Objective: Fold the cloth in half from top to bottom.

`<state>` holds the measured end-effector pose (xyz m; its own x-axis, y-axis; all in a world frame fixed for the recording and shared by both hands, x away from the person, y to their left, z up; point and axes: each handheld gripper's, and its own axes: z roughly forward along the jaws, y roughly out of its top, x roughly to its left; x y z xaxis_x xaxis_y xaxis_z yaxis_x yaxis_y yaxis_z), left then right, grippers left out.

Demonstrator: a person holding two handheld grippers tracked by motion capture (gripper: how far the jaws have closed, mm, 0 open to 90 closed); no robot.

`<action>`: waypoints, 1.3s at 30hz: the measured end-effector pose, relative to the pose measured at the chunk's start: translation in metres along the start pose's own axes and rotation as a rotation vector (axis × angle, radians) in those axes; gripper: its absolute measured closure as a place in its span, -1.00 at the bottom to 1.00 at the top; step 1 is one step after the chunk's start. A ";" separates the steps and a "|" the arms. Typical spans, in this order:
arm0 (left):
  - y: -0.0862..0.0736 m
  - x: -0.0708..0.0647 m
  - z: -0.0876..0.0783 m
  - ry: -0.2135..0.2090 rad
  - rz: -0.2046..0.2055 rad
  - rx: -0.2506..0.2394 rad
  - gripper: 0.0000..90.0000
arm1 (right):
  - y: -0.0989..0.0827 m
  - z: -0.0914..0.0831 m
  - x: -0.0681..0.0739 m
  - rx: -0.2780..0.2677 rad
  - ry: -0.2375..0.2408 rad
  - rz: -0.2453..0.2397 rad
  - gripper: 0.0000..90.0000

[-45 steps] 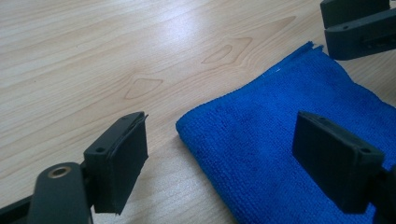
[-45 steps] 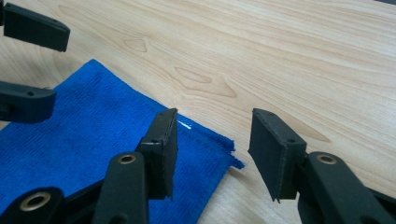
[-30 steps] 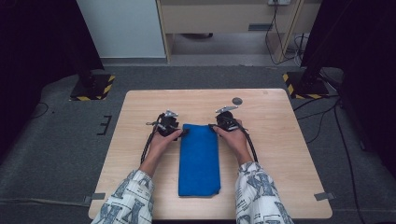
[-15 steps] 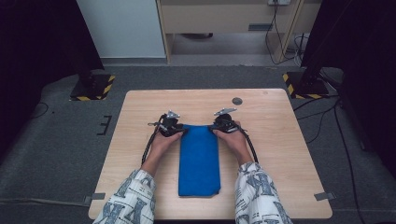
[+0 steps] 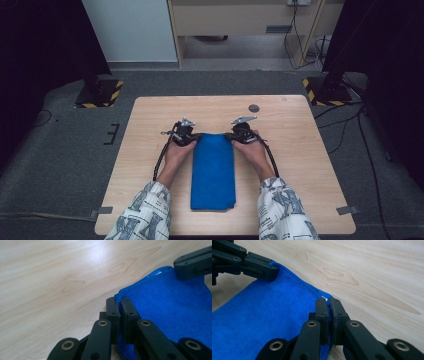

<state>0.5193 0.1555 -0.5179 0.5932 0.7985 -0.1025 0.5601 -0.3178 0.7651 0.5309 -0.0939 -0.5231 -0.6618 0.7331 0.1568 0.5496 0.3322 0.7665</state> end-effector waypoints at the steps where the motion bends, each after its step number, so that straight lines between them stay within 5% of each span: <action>1: 0.000 0.000 0.000 0.000 0.000 0.000 0.92 | 0.000 0.000 0.000 0.000 0.000 0.000 0.92; 7: 0.008 -0.007 -0.014 0.020 0.027 -0.007 0.92 | 0.007 -0.016 0.004 -0.050 0.018 -0.014 0.93; 14: 0.014 -0.006 -0.025 0.016 0.004 -0.051 0.91 | 0.015 -0.027 0.007 -0.090 0.022 -0.021 0.93; 39: 0.032 -0.018 -0.040 0.023 0.031 -0.114 0.91 | 0.030 -0.046 0.007 -0.106 -0.003 -0.053 0.93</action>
<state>0.5034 0.1510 -0.4661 0.5954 0.8009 -0.0639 0.4709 -0.2834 0.8354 0.5196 -0.1066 -0.4698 -0.6868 0.7180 0.1130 0.4570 0.3057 0.8352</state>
